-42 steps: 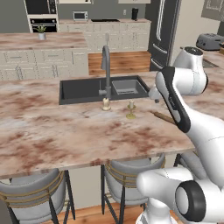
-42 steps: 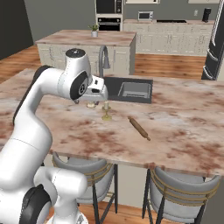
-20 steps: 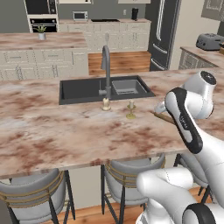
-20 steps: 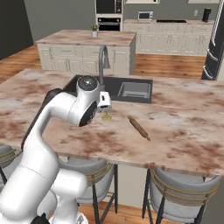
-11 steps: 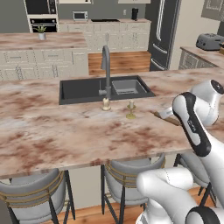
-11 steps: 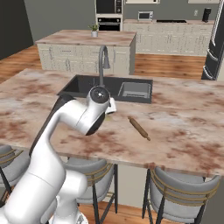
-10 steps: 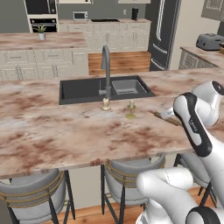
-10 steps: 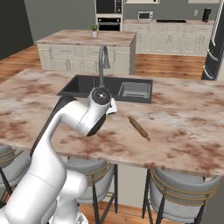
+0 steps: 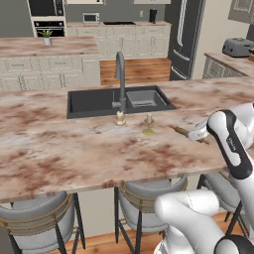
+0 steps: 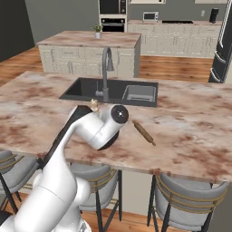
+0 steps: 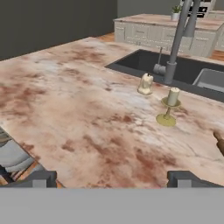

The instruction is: Pick the candle and candle from the dining table and place them in the open cabinet. Close the cabinet after placing the objects.

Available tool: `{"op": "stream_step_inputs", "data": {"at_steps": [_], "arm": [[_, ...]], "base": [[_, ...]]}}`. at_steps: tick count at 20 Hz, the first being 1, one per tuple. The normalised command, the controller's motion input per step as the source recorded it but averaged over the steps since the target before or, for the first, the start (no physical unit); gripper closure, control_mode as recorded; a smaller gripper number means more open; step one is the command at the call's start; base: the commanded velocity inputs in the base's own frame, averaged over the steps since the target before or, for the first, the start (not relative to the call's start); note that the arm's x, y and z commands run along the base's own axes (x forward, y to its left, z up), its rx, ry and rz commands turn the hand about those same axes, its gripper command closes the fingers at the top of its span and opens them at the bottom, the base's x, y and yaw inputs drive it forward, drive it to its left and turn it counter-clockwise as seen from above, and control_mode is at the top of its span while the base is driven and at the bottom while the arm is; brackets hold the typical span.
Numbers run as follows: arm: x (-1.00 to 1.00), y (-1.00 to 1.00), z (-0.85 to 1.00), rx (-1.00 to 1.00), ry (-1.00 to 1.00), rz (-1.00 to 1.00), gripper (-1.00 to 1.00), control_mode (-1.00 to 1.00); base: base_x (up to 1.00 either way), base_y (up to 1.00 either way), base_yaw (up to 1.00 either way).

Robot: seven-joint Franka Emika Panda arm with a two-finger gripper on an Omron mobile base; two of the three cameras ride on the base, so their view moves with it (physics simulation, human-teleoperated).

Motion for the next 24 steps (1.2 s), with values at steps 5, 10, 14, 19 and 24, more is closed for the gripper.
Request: {"op": "stream_step_inputs", "data": {"at_steps": [5,10,14,19,24], "arm": [[0.00,-0.05,-0.19,0.08,-0.10,0.09,-1.00,-1.00],[0.00,-0.03,-0.14,0.06,-0.13,0.07,-1.00,-1.00],[0.00,-0.04,-0.11,0.06,-0.13,0.05,-1.00,-1.00],[0.00,-0.03,-0.05,0.04,-0.06,0.04,-1.00,-1.00],[0.12,0.00,0.00,0.00,0.00,0.00,-1.00,-1.00]], "base": [[0.00,0.00,0.00],[0.00,0.00,0.00],[0.00,0.00,0.00],[0.00,0.00,0.00],[0.00,0.00,0.00]]}}
